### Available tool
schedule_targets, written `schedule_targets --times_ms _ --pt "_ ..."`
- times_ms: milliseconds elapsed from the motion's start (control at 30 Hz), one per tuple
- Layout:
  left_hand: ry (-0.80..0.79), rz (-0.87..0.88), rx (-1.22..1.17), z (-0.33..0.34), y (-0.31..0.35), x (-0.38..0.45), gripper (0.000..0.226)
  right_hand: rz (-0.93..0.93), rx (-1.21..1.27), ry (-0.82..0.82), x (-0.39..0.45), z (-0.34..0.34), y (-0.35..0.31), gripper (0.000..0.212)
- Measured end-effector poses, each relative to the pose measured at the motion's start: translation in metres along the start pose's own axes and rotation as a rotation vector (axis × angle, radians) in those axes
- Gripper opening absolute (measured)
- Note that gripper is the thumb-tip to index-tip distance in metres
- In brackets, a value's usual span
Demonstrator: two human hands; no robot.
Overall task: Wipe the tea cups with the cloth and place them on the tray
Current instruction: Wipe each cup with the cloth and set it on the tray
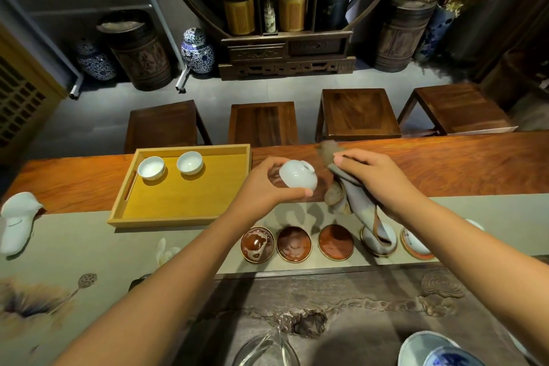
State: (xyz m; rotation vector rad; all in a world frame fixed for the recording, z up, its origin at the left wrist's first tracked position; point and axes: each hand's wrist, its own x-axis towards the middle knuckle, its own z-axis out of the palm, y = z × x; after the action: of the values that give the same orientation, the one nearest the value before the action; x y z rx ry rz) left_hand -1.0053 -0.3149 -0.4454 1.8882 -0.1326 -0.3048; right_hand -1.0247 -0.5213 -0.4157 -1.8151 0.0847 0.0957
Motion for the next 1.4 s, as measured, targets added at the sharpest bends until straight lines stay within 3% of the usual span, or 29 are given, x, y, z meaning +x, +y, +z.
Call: schedule_targets --times_ms 67,167,433,567,700,867,1067,1267,1400 --pt "-0.016 -0.018 -0.025 -0.001 -0.002 -0.001 0.054 -0.064 -0.024 0.011 0.002 0.007 -0.007 0.015" --pt "-0.042 -0.035 -0.070 -0.002 -0.003 -0.001 0.052 -0.131 -0.107 -0.100 0.002 0.021 -0.013 0.018" --pt "-0.062 -0.052 -0.110 -0.005 -0.003 -0.002 0.051 -0.136 -0.210 -0.149 -0.004 0.036 -0.008 0.024" --pt "-0.054 -0.063 -0.136 -0.002 -0.001 -0.003 0.049 -0.139 -0.264 -0.130 -0.003 0.034 -0.009 0.027" --pt "-0.028 -0.052 -0.168 0.001 0.004 -0.003 0.046 -0.167 -0.352 -0.079 -0.003 0.033 -0.013 0.016" --pt "0.022 -0.032 -0.139 0.008 0.007 -0.002 0.053 -0.217 -0.568 -0.020 -0.005 0.034 -0.019 0.041" --pt "0.066 -0.024 -0.040 0.013 0.006 0.001 0.054 -0.262 -0.731 0.015 -0.007 0.033 -0.023 0.024" --pt "0.090 -0.024 -0.012 0.017 0.003 0.005 0.055 -0.317 -0.918 0.050 -0.002 0.034 -0.023 0.031" --pt "0.105 -0.043 -0.029 0.018 -0.001 0.008 0.068 -0.333 -0.980 0.065 0.004 0.035 -0.023 0.032"
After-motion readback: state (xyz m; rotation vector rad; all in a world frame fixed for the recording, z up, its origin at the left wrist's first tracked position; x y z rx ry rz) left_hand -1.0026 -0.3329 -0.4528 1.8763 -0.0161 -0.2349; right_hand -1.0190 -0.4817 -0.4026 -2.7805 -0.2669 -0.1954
